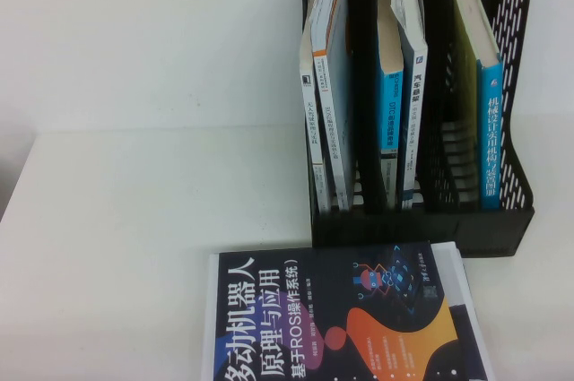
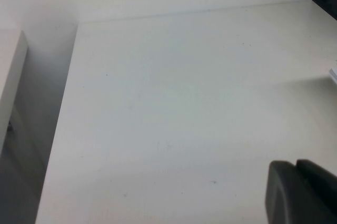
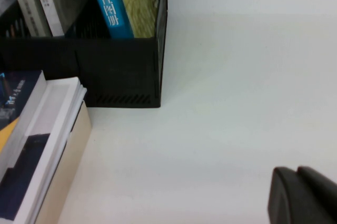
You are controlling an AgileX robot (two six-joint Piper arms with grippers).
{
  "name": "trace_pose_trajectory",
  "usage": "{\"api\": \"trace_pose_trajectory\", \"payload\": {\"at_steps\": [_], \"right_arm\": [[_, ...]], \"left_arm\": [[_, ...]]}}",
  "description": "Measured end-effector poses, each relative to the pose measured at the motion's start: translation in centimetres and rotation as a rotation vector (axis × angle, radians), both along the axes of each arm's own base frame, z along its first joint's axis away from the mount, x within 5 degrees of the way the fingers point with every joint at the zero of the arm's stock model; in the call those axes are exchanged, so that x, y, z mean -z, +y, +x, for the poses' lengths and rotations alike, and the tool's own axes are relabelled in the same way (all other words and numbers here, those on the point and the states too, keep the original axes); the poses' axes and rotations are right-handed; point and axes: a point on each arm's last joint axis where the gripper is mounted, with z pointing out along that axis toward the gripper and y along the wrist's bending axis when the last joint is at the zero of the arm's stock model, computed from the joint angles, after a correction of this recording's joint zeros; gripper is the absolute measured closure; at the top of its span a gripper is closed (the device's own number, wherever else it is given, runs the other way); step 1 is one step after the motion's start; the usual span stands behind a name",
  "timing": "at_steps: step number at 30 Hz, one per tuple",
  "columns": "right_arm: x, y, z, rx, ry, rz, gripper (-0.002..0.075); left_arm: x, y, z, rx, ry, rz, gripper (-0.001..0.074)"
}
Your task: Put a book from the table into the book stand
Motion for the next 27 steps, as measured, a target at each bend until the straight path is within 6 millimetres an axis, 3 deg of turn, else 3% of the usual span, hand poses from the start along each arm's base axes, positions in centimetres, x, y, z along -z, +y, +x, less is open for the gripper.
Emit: {"api": "trace_pose_trajectory", "payload": {"at_steps": [17, 27], "right_arm": [[-0.1, 0.0, 0.1, 0.0, -0.028, 0.003, 0.0729], [-3.5, 0.1, 0.5, -0.003, -0.417, 0.021, 0.0729]], "left_arm": [[-0.4, 0.0, 0.2, -0.006, -0.062, -0.006, 0.0737], [-4.4, 0.4, 0.2, -0.043, -0.505, -0.048, 0.0737]]}}
